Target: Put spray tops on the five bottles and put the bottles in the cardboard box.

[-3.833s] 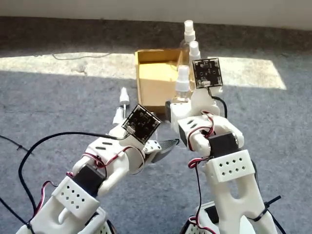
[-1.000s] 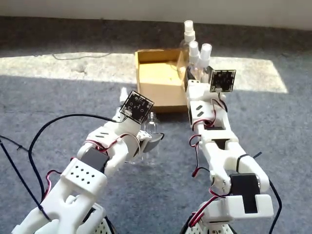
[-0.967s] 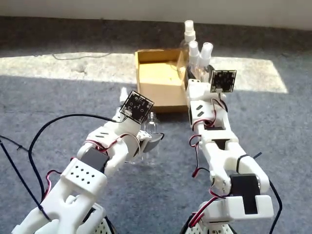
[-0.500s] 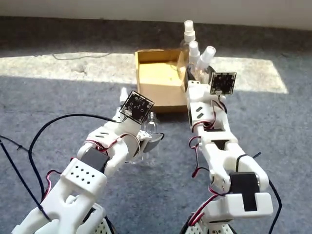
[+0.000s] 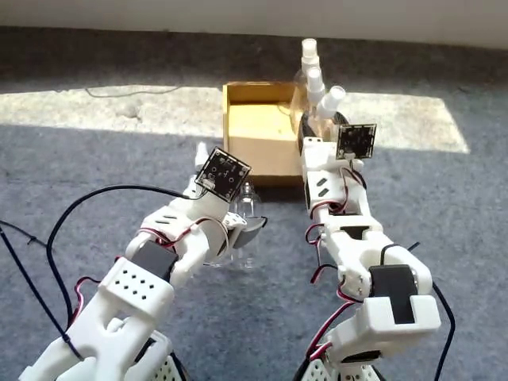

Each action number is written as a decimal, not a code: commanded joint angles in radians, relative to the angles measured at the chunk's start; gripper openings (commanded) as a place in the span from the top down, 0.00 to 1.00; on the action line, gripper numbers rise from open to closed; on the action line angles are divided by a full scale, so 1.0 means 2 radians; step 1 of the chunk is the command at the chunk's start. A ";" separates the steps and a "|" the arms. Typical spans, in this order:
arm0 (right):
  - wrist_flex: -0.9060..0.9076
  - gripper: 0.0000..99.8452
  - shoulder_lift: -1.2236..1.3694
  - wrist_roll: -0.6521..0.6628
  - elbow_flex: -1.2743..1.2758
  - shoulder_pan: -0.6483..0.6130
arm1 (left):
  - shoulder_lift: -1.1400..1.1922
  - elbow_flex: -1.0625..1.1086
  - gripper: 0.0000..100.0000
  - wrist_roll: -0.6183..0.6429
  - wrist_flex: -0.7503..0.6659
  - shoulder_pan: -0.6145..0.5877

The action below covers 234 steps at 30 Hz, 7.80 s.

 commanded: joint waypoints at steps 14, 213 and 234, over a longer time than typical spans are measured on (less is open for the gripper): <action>-0.014 1.00 0.047 0.007 -0.007 0.000 | -0.001 -0.002 0.72 0.002 -0.008 -0.003; 1.241 0.69 -0.102 0.084 -1.095 -0.030 | -0.007 -0.020 0.72 0.002 -0.008 -0.081; 1.286 0.69 -0.270 0.045 -1.127 -0.027 | -0.468 0.118 0.71 0.002 -0.010 -0.326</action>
